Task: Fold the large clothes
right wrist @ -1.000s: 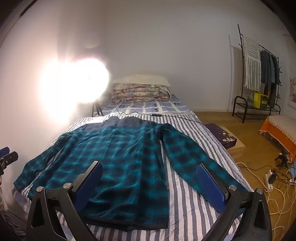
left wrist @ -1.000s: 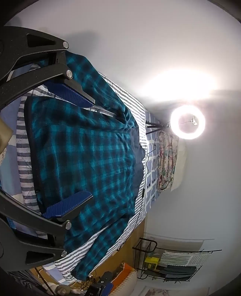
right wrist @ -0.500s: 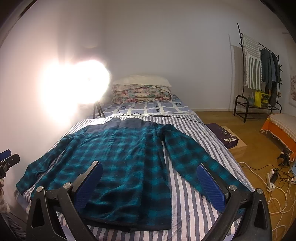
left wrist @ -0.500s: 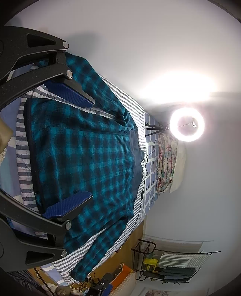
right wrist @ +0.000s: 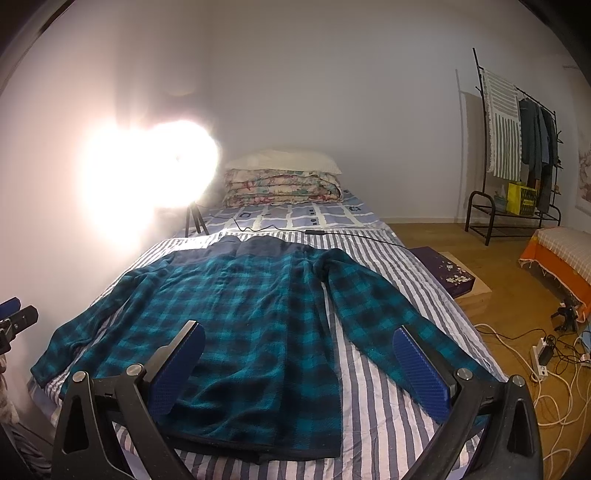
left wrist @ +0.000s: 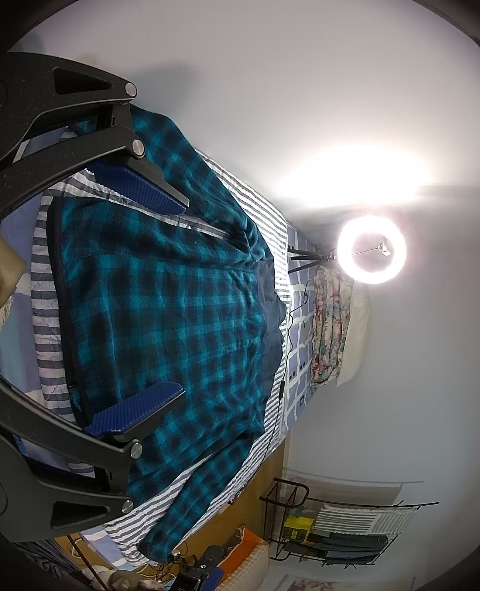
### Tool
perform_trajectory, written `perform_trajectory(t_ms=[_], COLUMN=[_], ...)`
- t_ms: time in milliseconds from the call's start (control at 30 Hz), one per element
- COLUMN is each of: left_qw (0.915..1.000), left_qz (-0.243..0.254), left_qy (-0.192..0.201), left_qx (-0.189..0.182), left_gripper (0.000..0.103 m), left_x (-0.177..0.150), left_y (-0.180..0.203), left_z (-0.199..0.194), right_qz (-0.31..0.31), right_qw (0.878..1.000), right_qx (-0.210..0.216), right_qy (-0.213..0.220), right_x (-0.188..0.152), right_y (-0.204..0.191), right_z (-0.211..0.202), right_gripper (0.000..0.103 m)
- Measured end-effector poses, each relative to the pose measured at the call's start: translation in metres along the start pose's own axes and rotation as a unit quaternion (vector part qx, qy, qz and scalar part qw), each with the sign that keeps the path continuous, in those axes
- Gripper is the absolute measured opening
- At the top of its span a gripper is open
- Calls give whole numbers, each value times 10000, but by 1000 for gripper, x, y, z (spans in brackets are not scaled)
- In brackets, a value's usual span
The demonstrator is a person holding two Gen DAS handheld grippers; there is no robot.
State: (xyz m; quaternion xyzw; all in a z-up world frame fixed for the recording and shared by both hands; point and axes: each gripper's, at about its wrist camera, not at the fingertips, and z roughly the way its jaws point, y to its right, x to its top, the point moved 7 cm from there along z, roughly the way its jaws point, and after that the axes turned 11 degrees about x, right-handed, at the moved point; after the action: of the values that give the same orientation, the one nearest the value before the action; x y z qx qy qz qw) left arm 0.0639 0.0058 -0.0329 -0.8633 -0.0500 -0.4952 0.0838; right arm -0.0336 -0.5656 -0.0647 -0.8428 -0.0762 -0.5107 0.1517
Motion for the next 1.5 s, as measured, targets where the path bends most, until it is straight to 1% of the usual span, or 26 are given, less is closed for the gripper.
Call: perform_trajectory(t_ms=[1300,1500], left_qw=[10000,10000], left_qz=[-12,-11], left_qy=[8,-10], left_qx=[2,41], left_gripper=[94,94], left_x=[0,-1], left_y=[-2,-7], left_z=[1,2], right_qz=[7,-41], right_qw=[10000,10000], right_qx=[29,64], right_qy=[-10,-30], right_x=[-2,-2], right_y=[-1,-8], right_z=[1,4], right_gripper=[103,103])
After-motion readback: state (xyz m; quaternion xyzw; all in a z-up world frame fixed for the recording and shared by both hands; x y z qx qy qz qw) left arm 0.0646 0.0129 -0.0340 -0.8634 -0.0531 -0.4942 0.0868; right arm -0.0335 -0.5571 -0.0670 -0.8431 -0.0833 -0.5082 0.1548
